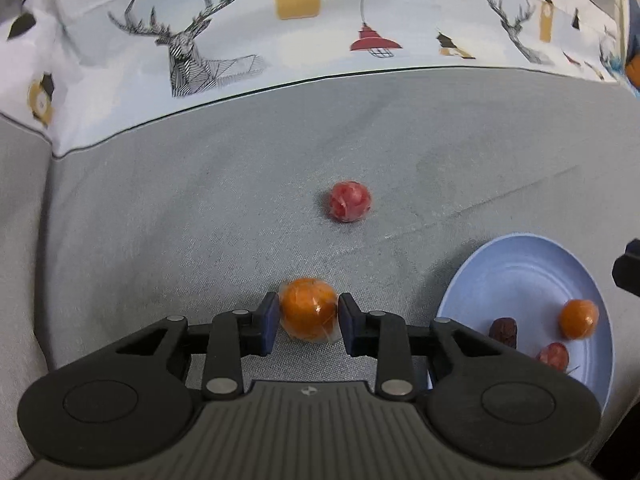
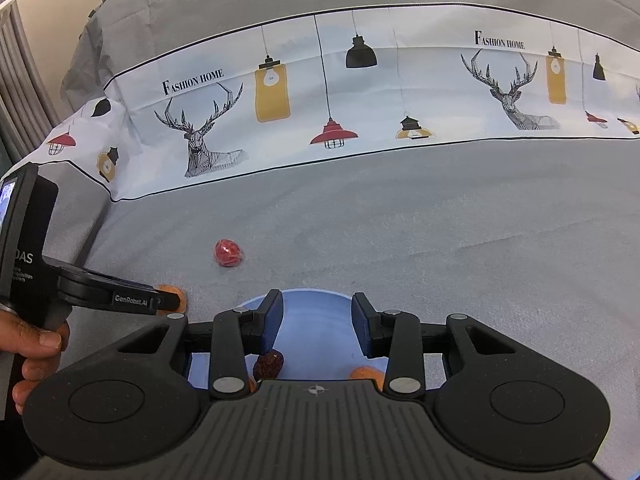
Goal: Organize fruits
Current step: 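Grasp a wrapped orange fruit with the left tool, then hold the orange fruit with the left tool while the right tool grasps a wrapped red fruit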
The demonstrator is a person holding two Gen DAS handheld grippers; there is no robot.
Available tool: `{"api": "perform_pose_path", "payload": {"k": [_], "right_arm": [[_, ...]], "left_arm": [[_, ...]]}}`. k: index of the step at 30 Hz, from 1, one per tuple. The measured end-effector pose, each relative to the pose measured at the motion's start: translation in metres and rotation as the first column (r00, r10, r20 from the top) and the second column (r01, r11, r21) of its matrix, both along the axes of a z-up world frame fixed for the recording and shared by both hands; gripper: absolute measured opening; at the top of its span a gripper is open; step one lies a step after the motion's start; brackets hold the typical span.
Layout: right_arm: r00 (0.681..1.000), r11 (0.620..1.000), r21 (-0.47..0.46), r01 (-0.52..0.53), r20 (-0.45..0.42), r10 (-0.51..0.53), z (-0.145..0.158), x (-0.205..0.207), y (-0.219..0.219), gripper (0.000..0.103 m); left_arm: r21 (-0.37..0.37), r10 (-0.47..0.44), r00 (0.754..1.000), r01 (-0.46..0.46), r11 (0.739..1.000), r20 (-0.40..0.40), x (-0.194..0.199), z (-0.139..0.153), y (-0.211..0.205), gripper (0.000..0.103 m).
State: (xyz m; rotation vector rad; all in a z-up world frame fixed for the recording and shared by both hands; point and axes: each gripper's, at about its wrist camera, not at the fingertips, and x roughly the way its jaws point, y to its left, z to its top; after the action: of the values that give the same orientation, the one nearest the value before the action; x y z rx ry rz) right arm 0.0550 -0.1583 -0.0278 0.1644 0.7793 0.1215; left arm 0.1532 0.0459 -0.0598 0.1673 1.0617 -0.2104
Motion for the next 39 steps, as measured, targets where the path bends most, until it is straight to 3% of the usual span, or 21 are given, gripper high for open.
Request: {"api": "perform_pose_path", "payload": {"k": [7, 11, 14, 16, 19, 30, 33, 35, 39], "right_arm": [[1.000, 1.000, -0.010, -0.006, -0.003, 0.006, -0.002, 0.000, 0.003, 0.040], [1.000, 1.000, -0.012, -0.003, 0.000, 0.003, -0.001, 0.000, 0.002, 0.040], [1.000, 1.000, -0.014, -0.003, 0.005, 0.003, 0.000, -0.001, 0.004, 0.040], [1.000, 1.000, -0.014, -0.005, 0.008, 0.005, 0.000, -0.002, 0.004, 0.039], [1.000, 1.000, -0.015, -0.014, 0.012, 0.014, 0.001, -0.002, 0.006, 0.034], [0.998, 0.998, 0.014, -0.066, -0.004, 0.066, 0.002, -0.002, 0.016, 0.034], [0.995, 0.995, 0.003, -0.095, 0.008, 0.095, 0.003, 0.001, 0.024, 0.033], [0.993, 0.993, -0.005, -0.115, 0.017, 0.115, 0.005, 0.005, 0.029, 0.024], [0.990, 0.990, -0.013, -0.139, 0.015, 0.139, 0.002, 0.025, 0.043, 0.024]], "left_arm": [[-0.012, 0.014, 1.000, -0.014, 1.000, 0.013, -0.001, 0.002, 0.005, 0.034], [-0.011, 0.072, 0.996, -0.071, 0.997, 0.056, 0.002, 0.008, 0.013, 0.034], [-0.011, 0.117, 0.993, -0.117, 0.993, 0.019, 0.006, 0.004, 0.022, 0.035], [-0.004, 0.120, 0.993, -0.120, 0.993, -0.004, 0.008, 0.001, 0.023, 0.035], [0.018, 0.114, 0.993, -0.115, 0.993, 0.026, 0.007, 0.003, 0.021, 0.035], [0.011, 0.110, 0.994, -0.111, 0.994, 0.019, 0.007, 0.002, 0.022, 0.034], [0.024, 0.148, 0.988, -0.150, 0.988, 0.047, 0.007, 0.006, 0.027, 0.034], [0.022, 0.196, 0.978, -0.198, 0.980, 0.068, 0.009, 0.009, 0.035, 0.034], [0.008, 0.257, 0.966, -0.257, 0.966, 0.011, 0.015, 0.002, 0.048, 0.034]]}}
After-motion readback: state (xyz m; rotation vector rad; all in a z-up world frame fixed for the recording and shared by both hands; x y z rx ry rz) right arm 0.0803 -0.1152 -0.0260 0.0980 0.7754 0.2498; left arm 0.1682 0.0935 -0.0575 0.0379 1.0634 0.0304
